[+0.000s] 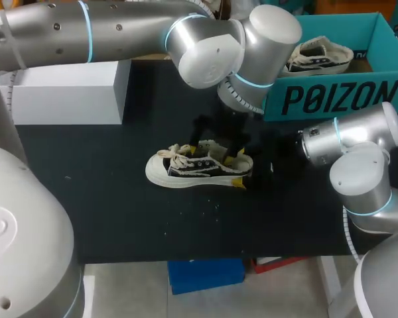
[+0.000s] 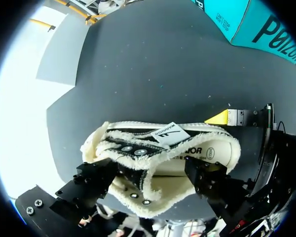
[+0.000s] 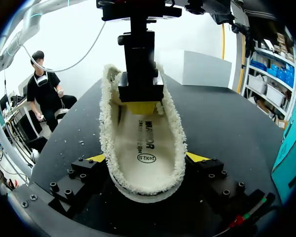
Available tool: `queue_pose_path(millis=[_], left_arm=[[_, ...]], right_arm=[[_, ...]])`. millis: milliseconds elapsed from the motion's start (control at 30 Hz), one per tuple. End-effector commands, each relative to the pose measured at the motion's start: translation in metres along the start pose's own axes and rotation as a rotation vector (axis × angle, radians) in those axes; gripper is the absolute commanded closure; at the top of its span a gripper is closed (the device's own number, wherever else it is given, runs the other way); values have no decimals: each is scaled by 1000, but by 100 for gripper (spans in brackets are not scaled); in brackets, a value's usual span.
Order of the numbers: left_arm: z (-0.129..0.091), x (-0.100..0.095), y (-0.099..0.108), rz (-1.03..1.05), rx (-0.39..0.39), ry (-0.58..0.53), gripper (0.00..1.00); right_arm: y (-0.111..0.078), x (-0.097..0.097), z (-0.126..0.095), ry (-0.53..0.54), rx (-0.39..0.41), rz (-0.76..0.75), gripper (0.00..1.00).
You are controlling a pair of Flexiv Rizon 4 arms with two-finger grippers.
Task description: Take the shoe out of the shoebox, open the shoe tongue, remove and reinsert the insole, then place the shoe into the shoebox
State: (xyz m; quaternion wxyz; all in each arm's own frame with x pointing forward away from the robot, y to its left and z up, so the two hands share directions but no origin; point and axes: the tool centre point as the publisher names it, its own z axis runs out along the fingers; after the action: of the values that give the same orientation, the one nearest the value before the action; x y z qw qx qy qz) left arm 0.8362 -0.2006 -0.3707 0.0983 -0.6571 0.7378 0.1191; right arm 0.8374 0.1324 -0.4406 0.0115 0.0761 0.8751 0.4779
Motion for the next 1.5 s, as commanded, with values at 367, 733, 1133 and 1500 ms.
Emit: queue_pose_path(millis=[367, 733, 1133, 1500], left_arm=[[9, 0, 5, 20, -14, -32, 58], [9, -11, 13, 29, -6, -46, 100], [-9, -28, 18, 31, 42, -25, 100], [-21, -44, 17, 1, 80, 17, 100]], right_arm=[[-1, 0, 4, 0, 1, 1, 100], [-1, 0, 4, 0, 1, 1, 100], [-1, 0, 4, 0, 1, 1, 100], [-1, 0, 4, 0, 1, 1, 100]])
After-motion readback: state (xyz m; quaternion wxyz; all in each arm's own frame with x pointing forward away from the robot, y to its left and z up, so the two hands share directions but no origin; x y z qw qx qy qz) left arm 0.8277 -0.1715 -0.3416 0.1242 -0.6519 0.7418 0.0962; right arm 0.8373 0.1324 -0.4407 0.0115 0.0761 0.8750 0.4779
